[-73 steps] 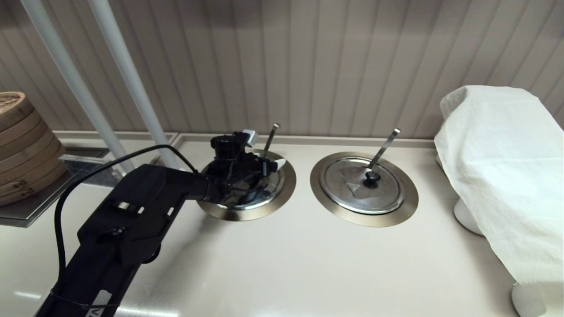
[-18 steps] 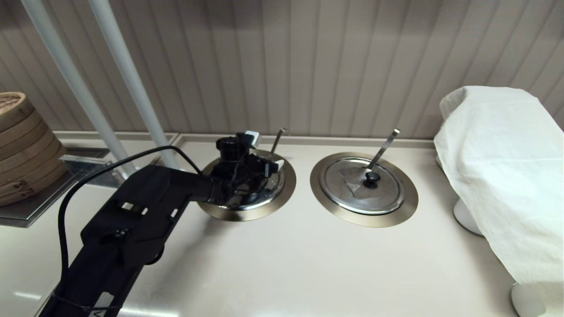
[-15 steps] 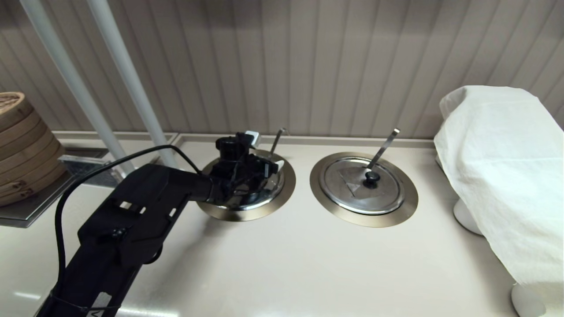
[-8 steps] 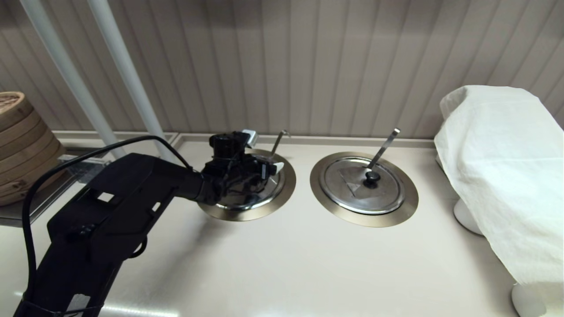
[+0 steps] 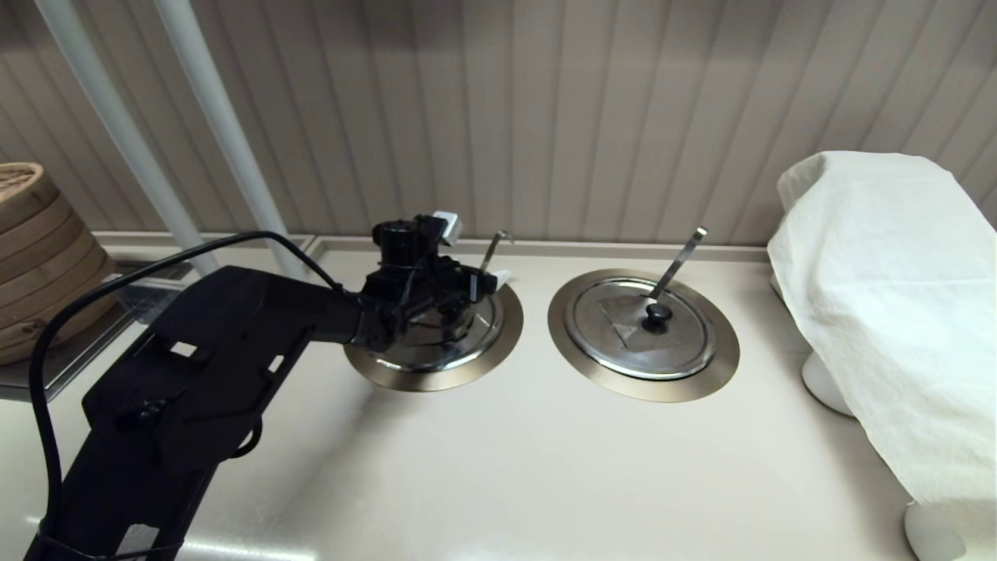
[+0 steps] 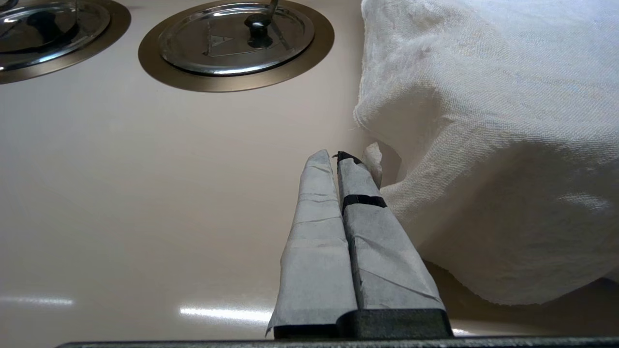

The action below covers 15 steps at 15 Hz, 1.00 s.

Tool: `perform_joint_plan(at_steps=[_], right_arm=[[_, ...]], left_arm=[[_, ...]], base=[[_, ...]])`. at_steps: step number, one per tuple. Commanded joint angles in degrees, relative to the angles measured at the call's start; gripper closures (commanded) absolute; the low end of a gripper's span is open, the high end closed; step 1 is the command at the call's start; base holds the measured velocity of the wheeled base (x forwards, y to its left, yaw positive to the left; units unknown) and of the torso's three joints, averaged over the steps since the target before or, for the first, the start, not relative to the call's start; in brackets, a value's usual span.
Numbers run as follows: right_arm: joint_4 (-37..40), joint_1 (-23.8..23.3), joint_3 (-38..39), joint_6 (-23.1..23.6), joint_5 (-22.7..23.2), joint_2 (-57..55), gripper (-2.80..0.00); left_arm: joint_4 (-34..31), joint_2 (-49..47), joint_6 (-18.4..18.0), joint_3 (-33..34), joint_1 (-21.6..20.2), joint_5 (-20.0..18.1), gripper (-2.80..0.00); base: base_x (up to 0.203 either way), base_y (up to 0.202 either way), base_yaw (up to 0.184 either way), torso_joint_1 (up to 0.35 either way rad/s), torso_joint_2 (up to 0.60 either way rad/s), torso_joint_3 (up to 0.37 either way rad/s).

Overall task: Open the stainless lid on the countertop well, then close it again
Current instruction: Put the spoon in the groove

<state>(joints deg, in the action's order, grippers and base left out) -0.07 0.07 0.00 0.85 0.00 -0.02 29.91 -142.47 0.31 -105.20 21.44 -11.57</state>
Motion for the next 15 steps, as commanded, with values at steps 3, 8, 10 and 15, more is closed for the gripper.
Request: perform_joint_plan(at_steps=[3,8,10,15], right_arm=[[0.0,0.0,0.0,0.0,0.0,-0.1,0.0],[-0.1,0.0,0.0,0.0,0.0,0.0,0.0],[0.0,0.0,0.0,0.0,0.0,0.0,0.0],[0.0,0.0,0.0,0.0,0.0,0.0,0.0]], left_arm=[[-1.2,-7.1,-1.0,-7.9,-1.0,-1.6,-2.8],[-0.9,-6.9,-2.4,-8.0,-3.5,-1.6,-2.8],[-0.7,-6.5,-2.5,-8.0,-4.2,-1.6,-2.8],[-0.7,-6.3,-2.5,-8.4,-5.3,-1.8,-2.8]], base=[[0.0,0.0,0.0,0.0,0.0,0.0],[0.0,0.0,0.0,0.0,0.0,0.0],[0.0,0.0,0.0,0.0,0.0,0.0],[0.0,0.0,0.0,0.0,0.0,0.0]])
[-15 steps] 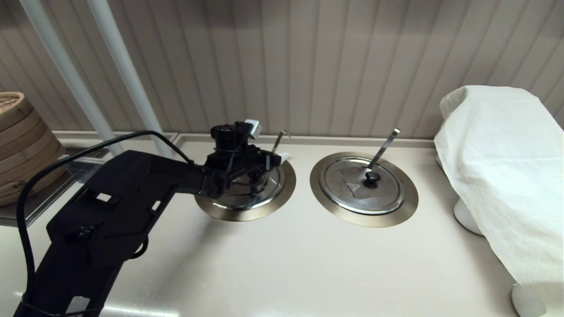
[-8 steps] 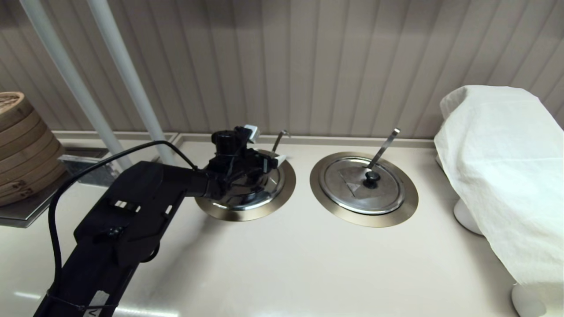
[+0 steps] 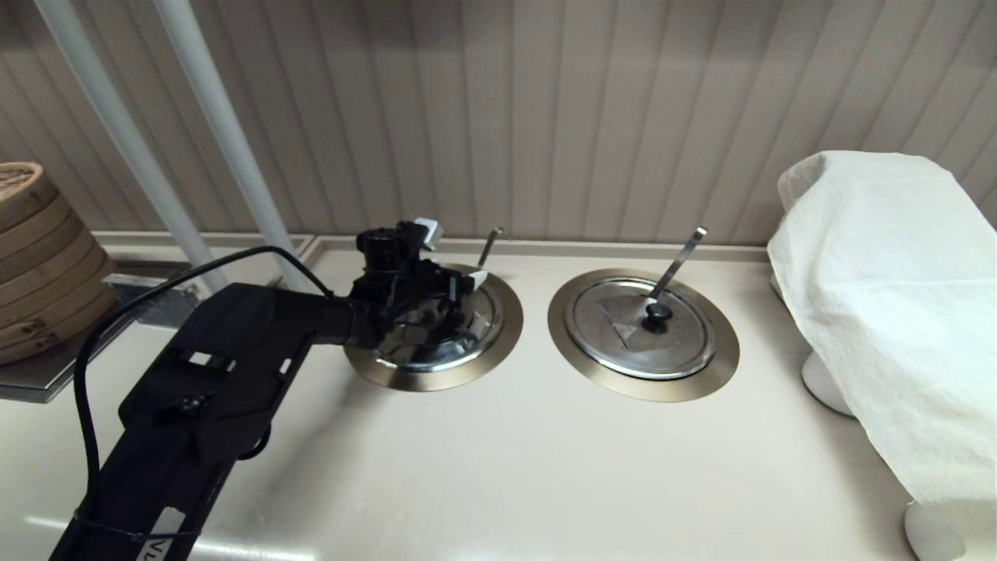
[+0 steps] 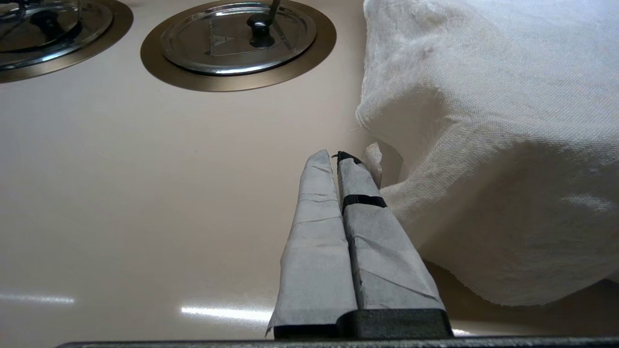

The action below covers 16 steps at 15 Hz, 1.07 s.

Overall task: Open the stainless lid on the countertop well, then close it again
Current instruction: Put the spoon in the groove

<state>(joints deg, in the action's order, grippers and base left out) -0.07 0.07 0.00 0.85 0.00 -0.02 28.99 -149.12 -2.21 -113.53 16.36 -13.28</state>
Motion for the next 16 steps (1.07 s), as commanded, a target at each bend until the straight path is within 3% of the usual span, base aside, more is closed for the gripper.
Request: perform_joint_plan(at_steps=[1,10,16], right_arm=[[0.0,0.0,0.0,0.0,0.0,-0.1,0.0],[-0.1,0.0,0.0,0.0,0.0,-0.1,0.0],[0.0,0.0,0.0,0.0,0.0,-0.1,0.0]], left_arm=[[0.2,0.3,0.0,0.0,-0.3,-0.2,-2.8],[0.0,1.7,0.4,0.5,-1.6,-1.0,-2.8],[0.2,13.7,4.4,17.3,-1.9,-1.5,-2.8]], base=[[0.0,0.0,0.0,0.0,0.0,0.0],[0.0,0.0,0.0,0.0,0.0,0.0],[0.0,0.0,0.0,0.0,0.0,0.0]])
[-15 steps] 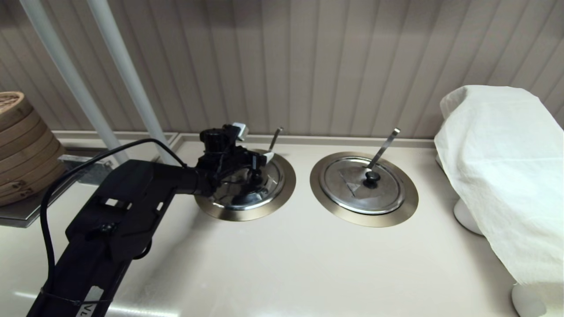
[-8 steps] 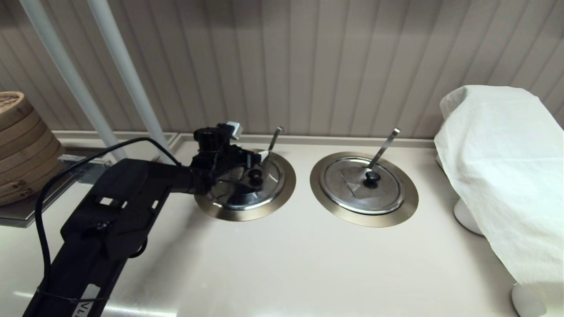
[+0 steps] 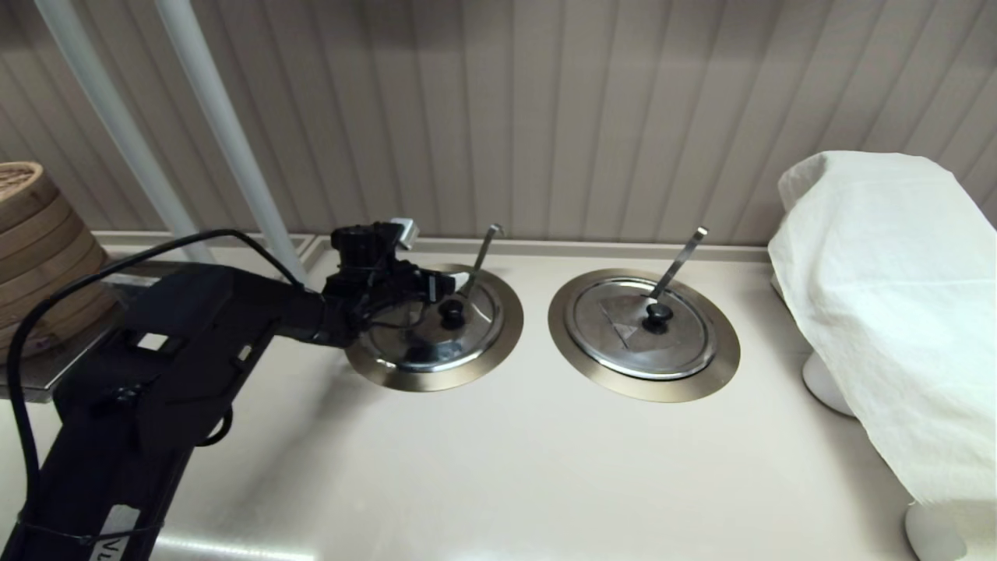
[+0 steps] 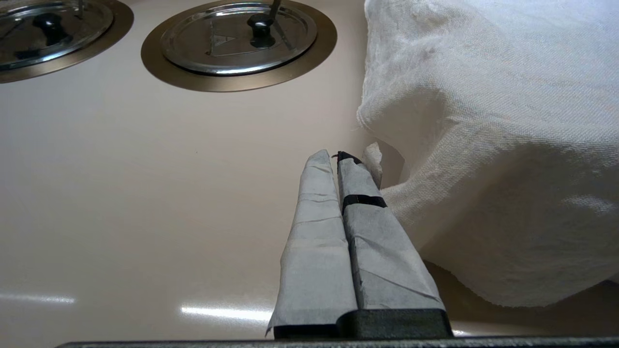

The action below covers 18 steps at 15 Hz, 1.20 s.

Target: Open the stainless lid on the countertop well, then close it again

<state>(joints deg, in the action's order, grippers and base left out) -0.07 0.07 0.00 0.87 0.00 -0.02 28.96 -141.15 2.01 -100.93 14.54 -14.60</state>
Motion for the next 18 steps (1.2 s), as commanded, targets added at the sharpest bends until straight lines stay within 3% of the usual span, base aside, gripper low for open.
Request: perform_joint_plan(at_steps=[1,4,5,8,11,13,15,18], right_arm=[[0.0,0.0,0.0,0.0,0.0,-0.1,0.0],[0.0,0.0,0.0,0.0,0.0,0.0,0.0],[0.0,0.0,0.0,0.0,0.0,-0.1,0.0],[0.0,0.0,0.0,0.0,0.0,0.0,0.0],[0.0,0.0,0.0,0.0,0.0,0.0,0.0],[0.0,0.0,0.0,0.0,0.0,-0.1,0.0],[0.0,0.0,0.0,0.0,0.0,-0.1,0.0],[0.0,0.0,0.0,0.0,0.0,-0.1,0.0]], left_arm=[[0.2,8.7,0.5,8.7,0.0,-0.2,-2.8],[0.3,19.1,0.5,22.4,0.3,0.0,-2.8],[0.3,23.3,0.5,26.5,0.4,0.3,0.0],[-0.1,37.5,-1.4,38.8,0.3,4.0,0.0],[-0.4,53.6,-7.0,51.5,0.0,12.6,0.0],[-2.6,65.9,-10.2,57.7,-0.1,15.8,0.0],[-9.2,79.6,-11.9,60.8,-0.3,18.7,0.0],[-24.4,102.0,-12.7,63.5,-1.5,22.5,0.0]], base=[[0.0,0.0,0.0,0.0,0.0,0.0],[0.0,0.0,0.0,0.0,0.0,0.0],[0.0,0.0,0.0,0.0,0.0,0.0],[0.0,0.0,0.0,0.0,0.0,0.0],[0.0,0.0,0.0,0.0,0.0,0.0],[0.0,0.0,0.0,0.0,0.0,0.0],[0.0,0.0,0.0,0.0,0.0,0.0],[0.0,0.0,0.0,0.0,0.0,0.0]])
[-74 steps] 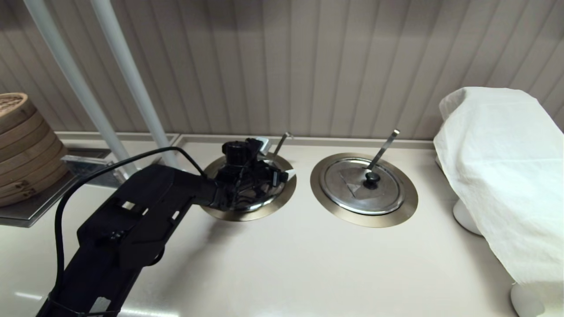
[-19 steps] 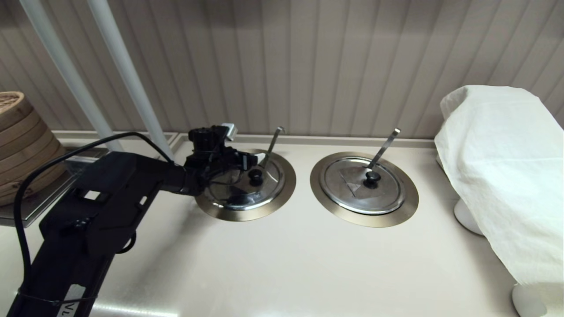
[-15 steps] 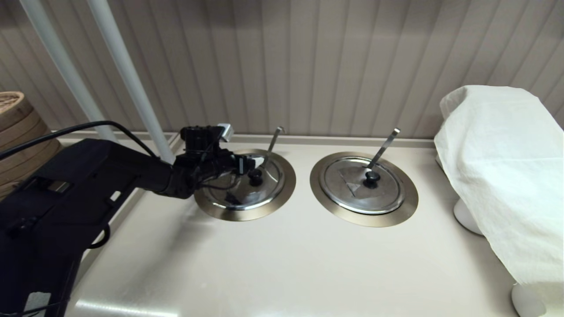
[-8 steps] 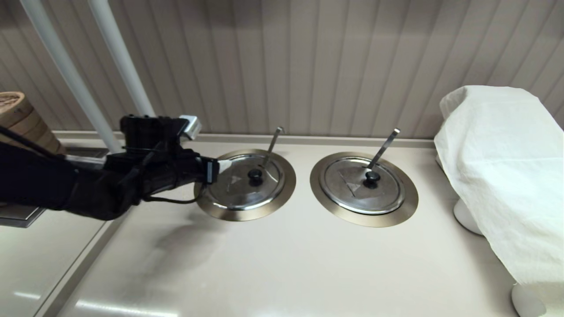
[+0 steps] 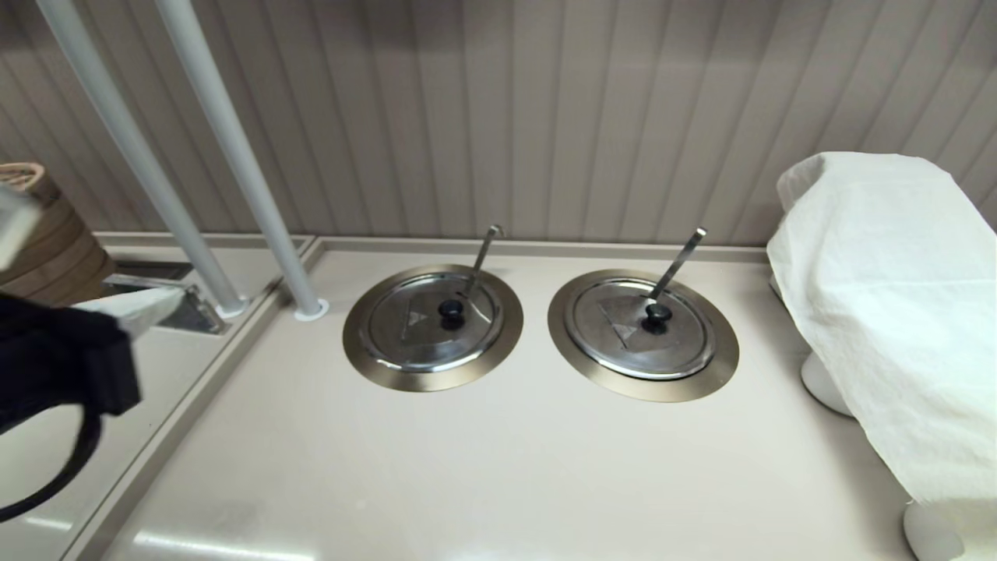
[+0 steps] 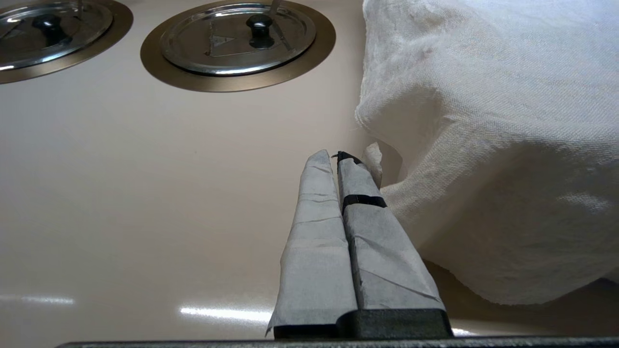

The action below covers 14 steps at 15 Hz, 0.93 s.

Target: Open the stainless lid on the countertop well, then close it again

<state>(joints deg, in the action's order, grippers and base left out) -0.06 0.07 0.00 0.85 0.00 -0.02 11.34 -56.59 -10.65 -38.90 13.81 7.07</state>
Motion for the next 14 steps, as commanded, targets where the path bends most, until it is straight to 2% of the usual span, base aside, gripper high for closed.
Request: perform_joint_plan(at_steps=[1,4,5,7,10,11,14], right_arm=[[0.0,0.0,0.0,0.0,0.0,-0.1,0.0],[0.0,0.0,0.0,0.0,0.0,0.0,0.0],[-0.1,0.0,0.0,0.0,0.0,-0.1,0.0],[0.0,0.0,0.0,0.0,0.0,0.0,0.0],[0.0,0.0,0.0,0.0,0.0,-0.1,0.0],[0.0,0.0,0.0,0.0,0.0,-0.1,0.0],[0.0,0.0,0.0,0.0,0.0,-0.1,0.0]], left_arm=[[-11.1,23.9,0.3,2.6,-1.8,1.7,0.0],[-18.8,40.5,0.9,6.6,-8.9,2.8,0.0],[-19.9,45.8,0.7,8.6,-10.6,2.1,0.0],[-21.5,54.8,0.3,15.3,-12.1,-2.4,0.0],[-17.1,56.8,1.8,34.7,-13.0,-6.0,0.0],[-15.8,56.7,3.1,38.5,-13.2,-6.9,0.0],[-11.8,56.6,5.7,38.8,-13.6,-9.0,0.0]], base=[[0.0,0.0,0.0,0.0,0.0,0.0],[0.0,0.0,0.0,0.0,0.0,0.0],[0.0,0.0,0.0,0.0,0.0,0.0],[0.0,0.0,0.0,0.0,0.0,0.0],[0.0,0.0,0.0,0.0,0.0,0.0],[0.0,0.0,0.0,0.0,0.0,0.0],[0.0,0.0,0.0,0.0,0.0,0.0]])
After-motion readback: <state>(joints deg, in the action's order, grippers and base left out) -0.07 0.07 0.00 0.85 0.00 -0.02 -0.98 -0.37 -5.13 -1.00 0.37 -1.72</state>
